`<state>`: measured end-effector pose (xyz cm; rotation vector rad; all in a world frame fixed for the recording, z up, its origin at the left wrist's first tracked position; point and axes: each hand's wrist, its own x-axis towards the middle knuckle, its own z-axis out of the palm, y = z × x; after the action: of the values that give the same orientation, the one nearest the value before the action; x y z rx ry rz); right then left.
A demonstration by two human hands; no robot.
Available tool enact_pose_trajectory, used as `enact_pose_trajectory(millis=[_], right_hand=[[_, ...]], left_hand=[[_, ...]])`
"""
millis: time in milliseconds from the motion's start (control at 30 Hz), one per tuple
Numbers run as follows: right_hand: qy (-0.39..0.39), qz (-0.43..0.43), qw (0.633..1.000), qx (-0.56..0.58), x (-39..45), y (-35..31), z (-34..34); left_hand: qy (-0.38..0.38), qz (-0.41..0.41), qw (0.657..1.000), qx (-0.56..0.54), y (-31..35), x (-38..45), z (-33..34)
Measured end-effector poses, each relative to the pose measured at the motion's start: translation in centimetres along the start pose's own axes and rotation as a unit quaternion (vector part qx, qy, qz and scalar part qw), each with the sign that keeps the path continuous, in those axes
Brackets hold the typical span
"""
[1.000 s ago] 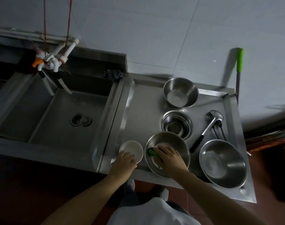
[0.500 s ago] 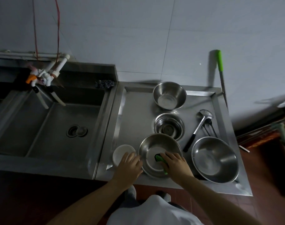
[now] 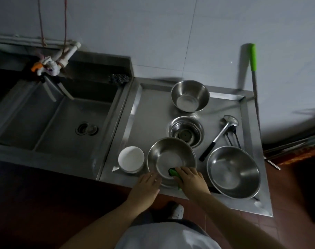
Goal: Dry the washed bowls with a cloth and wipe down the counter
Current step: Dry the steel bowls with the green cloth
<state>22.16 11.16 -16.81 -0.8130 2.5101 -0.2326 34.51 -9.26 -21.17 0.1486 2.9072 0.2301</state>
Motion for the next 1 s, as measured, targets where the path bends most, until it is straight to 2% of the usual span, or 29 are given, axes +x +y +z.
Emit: enact_pose_trajectory(millis=[133, 333, 433, 500, 567, 600, 667, 733, 833, 867, 900, 1000], right_hand=[[0.0, -0.01, 1.0, -0.008, 1.8, -0.1, 0.7], [0.0, 0.008, 1.0, 0.011, 4.6, -0.8, 2.0], [-0.001, 0.013, 1.0, 0.02, 5.2, -1.0, 2.7], [-0.001, 0.013, 1.0, 0.018, 5.2, -1.1, 2.9], [-0.007, 0.011, 1.0, 0.01, 5.2, -1.2, 3.1], [-0.009, 0.008, 1.0, 0.007, 5.1, -1.2, 3.2], [-0.02, 0.004, 1.0, -0.004, 4.9, -1.2, 3.4], [-0.031, 0.002, 0.999, -0.016, 4.5, -1.2, 3.6], [-0.048, -0.004, 0.999, -0.023, 3.9, -1.3, 3.7], [-0.057, -0.01, 0.998, -0.033, 3.7, -1.4, 3.7], [-0.069, -0.017, 0.996, -0.048, 3.6, -1.4, 3.8], [-0.11, -0.034, 0.99, -0.084, 3.1, -1.5, 4.2]], left_hand=[[-0.015, -0.082, 0.996, -0.014, 1.9, -0.4, 1.2], [0.002, -0.119, 0.991, -0.064, 3.4, -0.4, 2.1], [0.019, -0.151, 0.977, -0.147, 3.7, -0.5, 2.3], [0.03, -0.2, 0.954, -0.22, 3.9, -0.4, 2.3], [0.064, -0.273, 0.895, -0.347, 4.5, 0.0, 2.0], [0.081, -0.318, 0.845, -0.423, 4.7, 0.4, 1.7], [0.097, -0.409, 0.715, -0.559, 4.8, 1.6, 1.6], [0.094, -0.478, 0.599, -0.635, 4.4, 3.1, 1.7], [0.105, -0.499, 0.431, -0.744, 3.9, 5.1, 1.5], [0.107, -0.502, 0.4, -0.759, 3.6, 5.6, 1.5], [0.104, -0.505, 0.385, -0.766, 3.3, 6.0, 1.6], [0.068, -0.522, 0.364, -0.768, 2.5, 6.5, 2.3]])
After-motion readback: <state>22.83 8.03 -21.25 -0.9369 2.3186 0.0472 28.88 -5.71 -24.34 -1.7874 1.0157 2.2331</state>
